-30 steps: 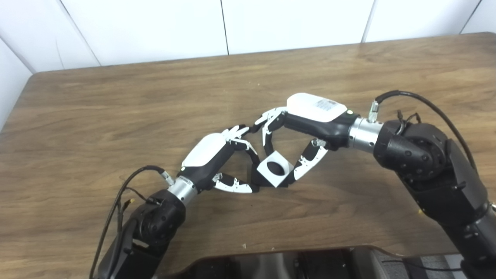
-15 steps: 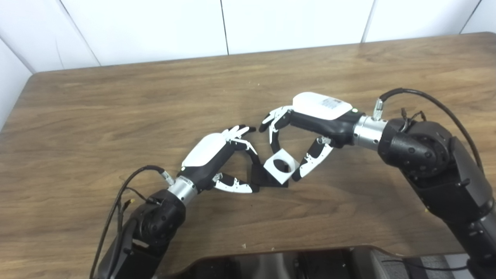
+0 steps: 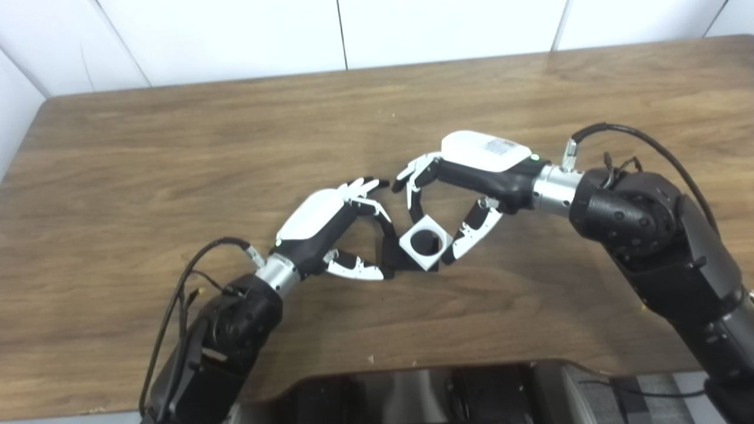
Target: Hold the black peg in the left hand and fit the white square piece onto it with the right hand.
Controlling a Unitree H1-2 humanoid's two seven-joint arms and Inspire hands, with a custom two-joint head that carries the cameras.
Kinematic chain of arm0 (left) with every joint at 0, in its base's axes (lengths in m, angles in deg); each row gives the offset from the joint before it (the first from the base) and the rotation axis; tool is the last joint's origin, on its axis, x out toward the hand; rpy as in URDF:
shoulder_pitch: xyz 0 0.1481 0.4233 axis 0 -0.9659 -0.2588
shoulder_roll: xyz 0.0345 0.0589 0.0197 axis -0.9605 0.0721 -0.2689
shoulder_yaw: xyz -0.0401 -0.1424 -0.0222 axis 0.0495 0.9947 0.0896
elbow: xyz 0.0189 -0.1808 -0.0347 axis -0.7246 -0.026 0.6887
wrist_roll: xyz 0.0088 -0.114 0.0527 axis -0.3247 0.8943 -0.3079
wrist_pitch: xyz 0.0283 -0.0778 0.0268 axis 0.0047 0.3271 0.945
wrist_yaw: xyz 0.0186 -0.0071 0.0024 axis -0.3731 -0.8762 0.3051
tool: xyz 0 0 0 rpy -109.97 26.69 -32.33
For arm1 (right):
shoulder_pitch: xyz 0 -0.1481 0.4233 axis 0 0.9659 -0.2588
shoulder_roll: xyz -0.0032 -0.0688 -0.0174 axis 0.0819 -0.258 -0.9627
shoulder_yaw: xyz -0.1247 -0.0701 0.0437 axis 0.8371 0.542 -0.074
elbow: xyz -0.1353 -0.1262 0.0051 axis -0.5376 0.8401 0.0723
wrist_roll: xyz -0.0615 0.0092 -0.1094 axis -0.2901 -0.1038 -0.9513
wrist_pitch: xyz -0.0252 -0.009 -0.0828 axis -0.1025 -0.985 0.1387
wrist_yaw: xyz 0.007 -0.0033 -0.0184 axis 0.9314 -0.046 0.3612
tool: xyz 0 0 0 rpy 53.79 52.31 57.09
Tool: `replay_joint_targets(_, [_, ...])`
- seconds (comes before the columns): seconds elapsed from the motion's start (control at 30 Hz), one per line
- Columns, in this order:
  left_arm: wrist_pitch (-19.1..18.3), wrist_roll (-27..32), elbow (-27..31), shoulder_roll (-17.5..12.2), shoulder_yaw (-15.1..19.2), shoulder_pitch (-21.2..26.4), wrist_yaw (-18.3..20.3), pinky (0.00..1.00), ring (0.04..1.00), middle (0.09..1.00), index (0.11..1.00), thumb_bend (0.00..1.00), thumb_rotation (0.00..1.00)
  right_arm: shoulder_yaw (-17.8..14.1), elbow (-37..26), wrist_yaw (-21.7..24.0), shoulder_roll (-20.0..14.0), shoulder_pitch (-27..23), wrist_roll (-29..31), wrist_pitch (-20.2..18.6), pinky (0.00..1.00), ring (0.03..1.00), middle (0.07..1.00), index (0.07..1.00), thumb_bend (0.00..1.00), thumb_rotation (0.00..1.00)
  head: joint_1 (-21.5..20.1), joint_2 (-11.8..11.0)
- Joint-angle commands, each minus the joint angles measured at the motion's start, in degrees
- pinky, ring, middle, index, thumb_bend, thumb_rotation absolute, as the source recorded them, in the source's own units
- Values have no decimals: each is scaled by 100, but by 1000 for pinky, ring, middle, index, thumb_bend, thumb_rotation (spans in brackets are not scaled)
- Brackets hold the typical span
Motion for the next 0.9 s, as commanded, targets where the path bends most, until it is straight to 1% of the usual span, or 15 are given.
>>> replay_joint_targets(0.0, [-108, -220, -121, -20, -159, -32, 233, 1000, 1000, 964, 490, 521, 77, -19, 8, -91, 41, -256, -43, 35, 760, 859, 804, 481, 519, 135, 10, 7])
replay_joint_targets(0.23, [-94, -251, -141, -6, -176, -24, 217, 1000, 1000, 965, 490, 521, 79, -2, 92, -119, 165, -246, -112, -13, 765, 862, 804, 481, 519, 135, 15, 14])
replay_joint_targets(0.47, [-80, -220, -139, 8, -171, -15, 219, 1000, 1000, 963, 490, 521, 78, 18, 235, -215, 260, -238, -158, 63, 761, 859, 799, 480, 520, 135, 40, 14])
replay_joint_targets(0.63, [-102, -245, -114, -7, -173, -24, 234, 1000, 1000, 966, 490, 520, 80, 15, 316, -243, 257, -231, -184, 105, 755, 856, 798, 480, 520, 136, 36, 18])
replay_joint_targets(0.87, [-85, -225, -89, -47, -154, -55, 236, 1000, 1000, 966, 490, 521, 78, -8, 316, -200, 206, -220, -203, 48, 761, 860, 801, 481, 518, 137, 0, 41])
